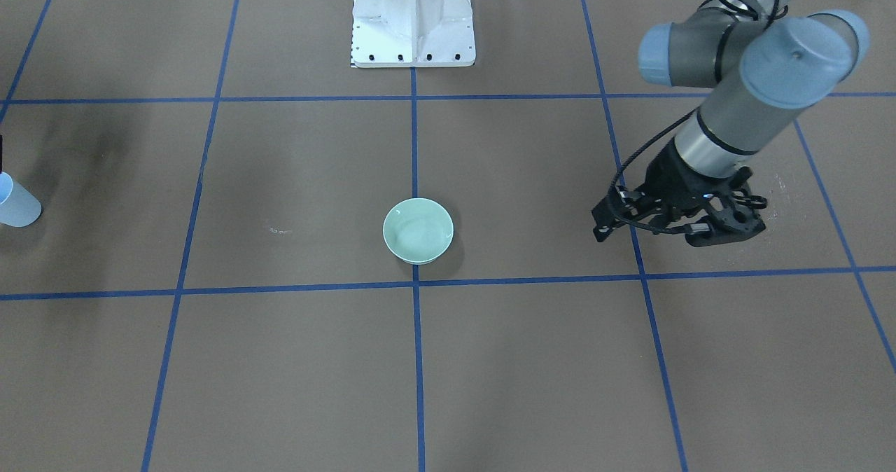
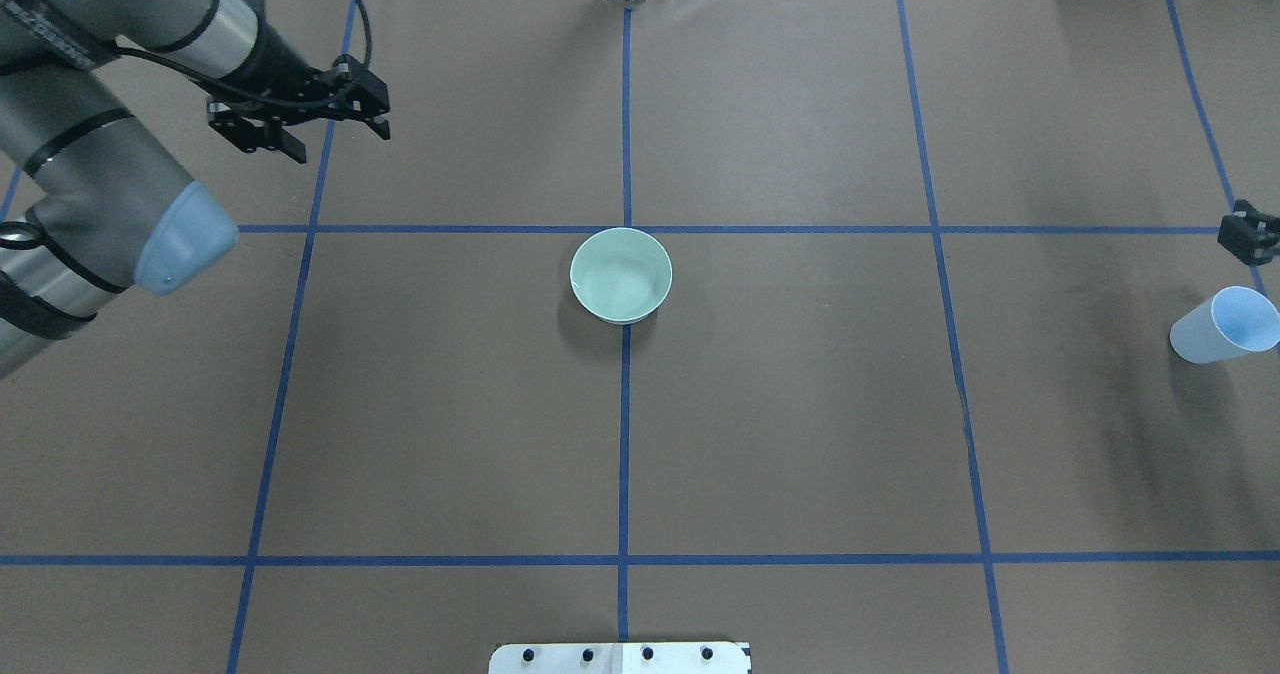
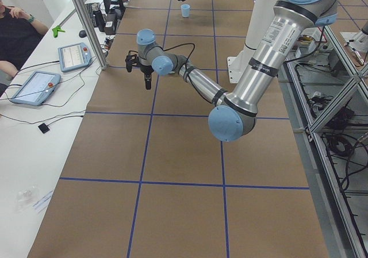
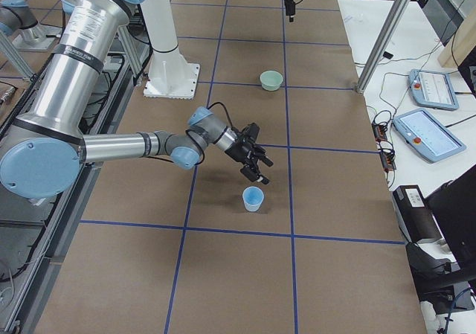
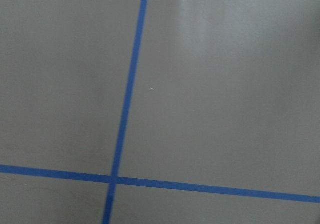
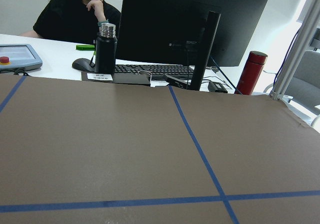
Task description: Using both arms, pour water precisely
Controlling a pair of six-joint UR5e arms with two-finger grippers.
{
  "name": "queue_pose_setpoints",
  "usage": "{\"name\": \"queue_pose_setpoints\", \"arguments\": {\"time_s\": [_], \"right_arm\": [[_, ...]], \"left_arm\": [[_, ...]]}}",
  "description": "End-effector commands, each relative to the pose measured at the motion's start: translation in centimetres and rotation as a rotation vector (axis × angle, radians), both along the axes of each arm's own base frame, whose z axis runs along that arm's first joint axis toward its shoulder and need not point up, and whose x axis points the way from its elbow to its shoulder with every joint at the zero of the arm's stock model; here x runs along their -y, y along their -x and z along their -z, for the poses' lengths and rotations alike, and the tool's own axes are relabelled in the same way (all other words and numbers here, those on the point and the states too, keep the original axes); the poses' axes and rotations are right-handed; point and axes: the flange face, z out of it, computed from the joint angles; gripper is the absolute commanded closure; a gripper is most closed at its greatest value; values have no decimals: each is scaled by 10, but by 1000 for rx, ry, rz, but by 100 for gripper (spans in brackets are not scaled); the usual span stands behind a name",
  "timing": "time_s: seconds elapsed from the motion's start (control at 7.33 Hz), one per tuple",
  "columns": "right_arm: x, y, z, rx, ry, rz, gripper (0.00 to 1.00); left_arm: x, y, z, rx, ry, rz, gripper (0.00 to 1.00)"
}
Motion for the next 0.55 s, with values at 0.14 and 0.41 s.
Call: {"name": "queue_pose_setpoints", "arguments": {"time_s": [0.14, 0.41], "right_arm": [[82, -77, -15, 31, 112, 239, 1], [114, -106, -46, 110, 198, 352, 1]], "left_arm": [[-32, -106, 81, -41, 56, 42, 0], [-55, -181, 85, 17, 50, 32, 0]]}}
